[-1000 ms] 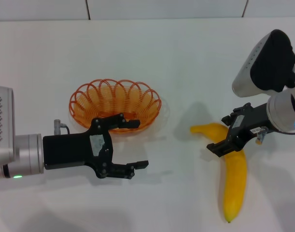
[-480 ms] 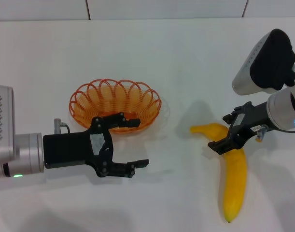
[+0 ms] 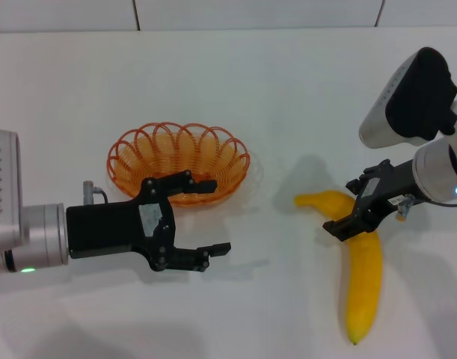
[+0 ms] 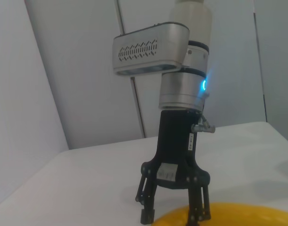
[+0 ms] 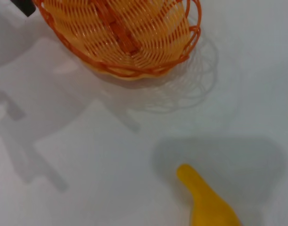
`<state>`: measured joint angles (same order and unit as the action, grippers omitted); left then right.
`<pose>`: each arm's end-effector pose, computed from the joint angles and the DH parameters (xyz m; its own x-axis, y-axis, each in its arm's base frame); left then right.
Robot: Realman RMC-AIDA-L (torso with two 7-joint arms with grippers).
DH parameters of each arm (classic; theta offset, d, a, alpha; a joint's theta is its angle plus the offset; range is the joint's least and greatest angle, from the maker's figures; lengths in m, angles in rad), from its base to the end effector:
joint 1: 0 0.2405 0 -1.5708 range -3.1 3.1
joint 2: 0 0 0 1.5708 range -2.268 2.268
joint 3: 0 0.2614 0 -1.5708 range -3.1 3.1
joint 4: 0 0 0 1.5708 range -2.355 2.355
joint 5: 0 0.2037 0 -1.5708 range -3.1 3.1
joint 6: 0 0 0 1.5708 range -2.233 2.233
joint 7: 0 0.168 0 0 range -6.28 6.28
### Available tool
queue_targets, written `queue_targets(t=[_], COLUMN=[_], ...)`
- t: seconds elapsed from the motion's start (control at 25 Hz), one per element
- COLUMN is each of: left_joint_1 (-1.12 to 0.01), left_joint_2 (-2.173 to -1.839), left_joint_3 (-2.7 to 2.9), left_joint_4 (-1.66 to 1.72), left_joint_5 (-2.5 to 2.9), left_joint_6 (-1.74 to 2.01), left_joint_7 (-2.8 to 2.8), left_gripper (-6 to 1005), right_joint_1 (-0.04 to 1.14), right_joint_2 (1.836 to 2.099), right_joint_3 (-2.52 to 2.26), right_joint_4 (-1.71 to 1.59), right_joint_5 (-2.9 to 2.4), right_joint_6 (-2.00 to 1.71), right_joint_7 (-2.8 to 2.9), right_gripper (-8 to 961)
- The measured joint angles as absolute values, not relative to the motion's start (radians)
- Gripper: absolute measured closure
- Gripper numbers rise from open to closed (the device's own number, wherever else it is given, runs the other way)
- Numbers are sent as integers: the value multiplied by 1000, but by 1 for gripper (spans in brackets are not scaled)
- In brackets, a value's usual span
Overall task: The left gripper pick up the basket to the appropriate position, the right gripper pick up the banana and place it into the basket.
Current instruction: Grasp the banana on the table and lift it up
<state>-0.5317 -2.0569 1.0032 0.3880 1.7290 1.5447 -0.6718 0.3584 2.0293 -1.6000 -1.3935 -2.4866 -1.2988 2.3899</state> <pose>-0.2407 0.2981 -0.0741 0.8576 -0.1666 0.4866 -0.0515 -0.9691 -0.2411 0.2420 0.3248 -0.0447 0.8266 -0.5242 0.2049 -0.4086 -0.8093 -0.4221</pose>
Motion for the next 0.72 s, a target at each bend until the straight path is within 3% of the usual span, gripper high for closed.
queue_targets(t=[0.72], left_joint_1=[-531], left_joint_2=[-2055], left_joint_3=[1003], left_joint_4=[388], left_joint_5=[1720], left_joint_6=[1545], left_joint_7=[-672], left_gripper=[106], right_joint_1=[359], right_joint_2=[2029], right_joint_3=[-1598], right_joint_4=[-1393], right_joint_5=[-2489], right_joint_6=[-1299], right_joint_7=[2390], right_gripper=[99])
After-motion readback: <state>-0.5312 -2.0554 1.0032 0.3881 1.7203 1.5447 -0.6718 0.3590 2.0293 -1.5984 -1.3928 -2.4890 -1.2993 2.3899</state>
